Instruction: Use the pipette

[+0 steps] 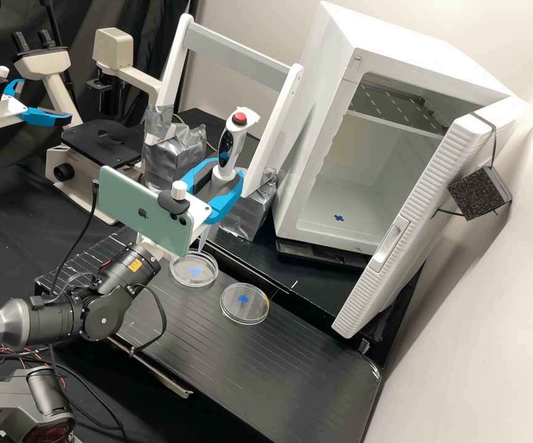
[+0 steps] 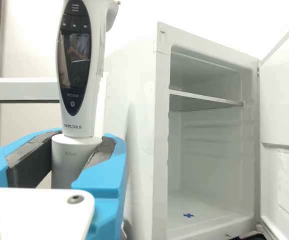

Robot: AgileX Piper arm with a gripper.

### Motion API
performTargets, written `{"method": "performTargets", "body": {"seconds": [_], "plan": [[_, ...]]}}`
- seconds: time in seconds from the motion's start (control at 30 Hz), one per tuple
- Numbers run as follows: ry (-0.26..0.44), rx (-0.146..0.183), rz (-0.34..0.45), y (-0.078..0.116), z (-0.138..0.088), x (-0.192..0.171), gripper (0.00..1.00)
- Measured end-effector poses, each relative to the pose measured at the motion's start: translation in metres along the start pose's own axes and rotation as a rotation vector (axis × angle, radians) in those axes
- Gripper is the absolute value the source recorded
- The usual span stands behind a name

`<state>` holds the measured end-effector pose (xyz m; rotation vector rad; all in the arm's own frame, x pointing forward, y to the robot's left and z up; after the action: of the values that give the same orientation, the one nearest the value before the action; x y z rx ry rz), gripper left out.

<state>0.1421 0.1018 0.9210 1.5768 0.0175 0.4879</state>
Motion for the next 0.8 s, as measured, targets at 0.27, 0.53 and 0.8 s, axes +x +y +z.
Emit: {"method": "performTargets", "body": {"seconds": [0.27, 0.53, 0.8], "plan": [[0.019, -0.011, 0.004, -0.0007, 0.0003, -0.0020, 0.00], [0.020, -0.011, 0.004, -0.0007, 0.0002, -0.0020, 0.00], [0.034, -0.003, -0.010, -0.0018, -0.0028, -0.0004, 0.00]]}}
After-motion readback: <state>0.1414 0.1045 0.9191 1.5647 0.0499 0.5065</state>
